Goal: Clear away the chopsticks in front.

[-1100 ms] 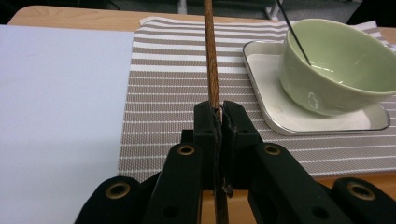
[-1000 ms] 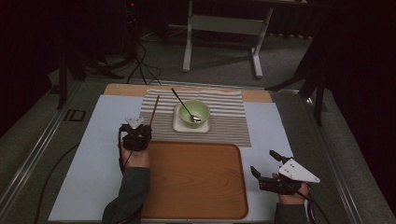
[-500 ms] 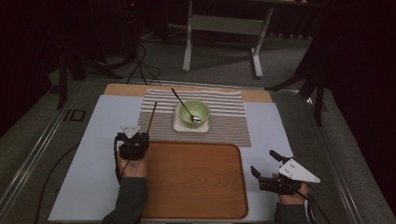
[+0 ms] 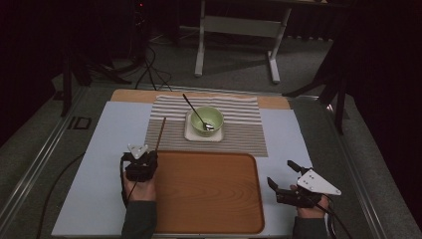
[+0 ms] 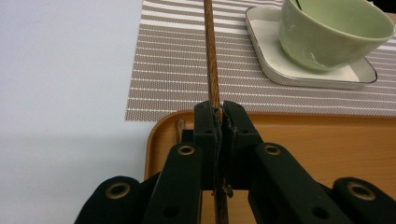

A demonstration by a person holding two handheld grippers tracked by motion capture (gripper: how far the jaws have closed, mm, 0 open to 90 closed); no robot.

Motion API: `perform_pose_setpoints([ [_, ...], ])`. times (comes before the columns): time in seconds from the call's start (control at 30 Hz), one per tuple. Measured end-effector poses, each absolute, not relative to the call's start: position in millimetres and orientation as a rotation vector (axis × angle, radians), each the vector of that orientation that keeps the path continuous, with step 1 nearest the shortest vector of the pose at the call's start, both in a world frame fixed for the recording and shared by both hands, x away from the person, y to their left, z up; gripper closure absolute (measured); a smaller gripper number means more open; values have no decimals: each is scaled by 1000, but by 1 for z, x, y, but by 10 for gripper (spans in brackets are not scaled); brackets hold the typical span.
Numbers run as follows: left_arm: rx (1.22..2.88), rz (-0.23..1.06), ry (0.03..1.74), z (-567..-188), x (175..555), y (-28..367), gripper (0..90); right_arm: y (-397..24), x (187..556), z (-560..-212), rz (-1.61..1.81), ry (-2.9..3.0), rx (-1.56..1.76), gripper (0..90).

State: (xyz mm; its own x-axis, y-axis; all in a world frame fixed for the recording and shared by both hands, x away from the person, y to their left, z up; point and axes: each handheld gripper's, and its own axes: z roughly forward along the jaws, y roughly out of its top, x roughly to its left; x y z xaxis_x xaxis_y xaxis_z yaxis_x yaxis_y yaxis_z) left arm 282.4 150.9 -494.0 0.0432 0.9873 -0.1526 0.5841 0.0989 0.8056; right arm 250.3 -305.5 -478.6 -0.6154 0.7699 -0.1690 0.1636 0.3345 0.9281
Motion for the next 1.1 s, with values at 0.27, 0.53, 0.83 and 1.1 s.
perform_pose_setpoints([
  [0.27,1586,665,1661,-504,270,153,860,-306,250,-479,1285,1995,816,112],
  [0.53,1590,671,1670,-507,259,153,860,-305,250,-478,1285,1995,816,113],
  [0.83,1601,674,1666,-505,245,150,859,-305,250,-479,1285,1996,815,112],
  [1.1,1603,659,1665,-503,231,149,859,-305,250,-479,1287,1997,816,112],
])
